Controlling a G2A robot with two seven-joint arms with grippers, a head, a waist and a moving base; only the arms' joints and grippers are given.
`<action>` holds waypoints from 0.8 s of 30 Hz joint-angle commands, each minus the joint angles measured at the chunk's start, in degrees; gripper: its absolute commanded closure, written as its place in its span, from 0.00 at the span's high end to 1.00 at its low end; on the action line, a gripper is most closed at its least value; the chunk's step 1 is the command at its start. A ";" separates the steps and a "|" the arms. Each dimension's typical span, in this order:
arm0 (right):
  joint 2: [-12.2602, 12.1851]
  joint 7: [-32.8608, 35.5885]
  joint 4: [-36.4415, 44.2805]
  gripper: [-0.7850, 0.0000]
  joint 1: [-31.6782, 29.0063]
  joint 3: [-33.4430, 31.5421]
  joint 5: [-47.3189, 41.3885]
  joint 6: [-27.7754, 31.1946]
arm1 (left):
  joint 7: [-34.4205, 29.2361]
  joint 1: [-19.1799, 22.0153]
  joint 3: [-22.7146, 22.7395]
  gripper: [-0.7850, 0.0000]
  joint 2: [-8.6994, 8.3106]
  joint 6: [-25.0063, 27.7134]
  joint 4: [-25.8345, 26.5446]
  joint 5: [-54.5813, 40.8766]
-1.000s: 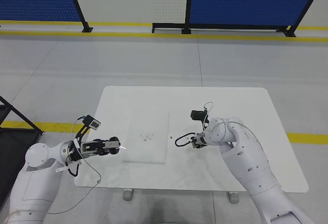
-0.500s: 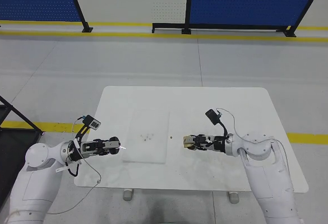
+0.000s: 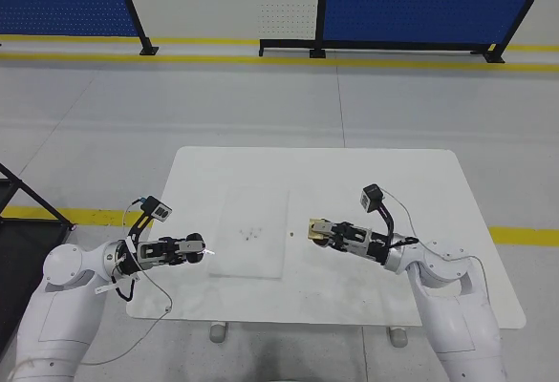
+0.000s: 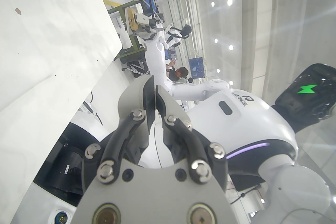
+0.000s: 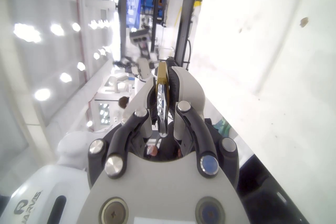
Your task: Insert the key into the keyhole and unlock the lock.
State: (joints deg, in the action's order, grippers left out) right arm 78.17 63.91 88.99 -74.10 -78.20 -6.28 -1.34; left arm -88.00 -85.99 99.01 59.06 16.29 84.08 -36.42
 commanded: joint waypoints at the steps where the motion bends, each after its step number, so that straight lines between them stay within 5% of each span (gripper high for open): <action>1: 0.00 -0.03 0.03 0.00 0.01 0.00 0.13 -0.02 | 0.00 0.00 0.00 0.00 0.00 0.00 0.00 0.00; 13: -0.03 -1.50 0.04 0.00 -0.77 0.54 -0.09 0.10 | 0.00 0.00 0.00 0.00 0.00 0.00 0.00 0.00; 24: -0.38 0.87 -3.07 0.00 -1.59 1.72 -11.08 1.85 | 0.00 0.00 0.00 0.00 0.00 0.00 0.00 0.00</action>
State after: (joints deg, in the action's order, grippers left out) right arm 77.83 64.58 86.19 -75.76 -76.56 -16.54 0.32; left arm -88.00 -85.99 99.01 59.06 16.29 84.08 -36.42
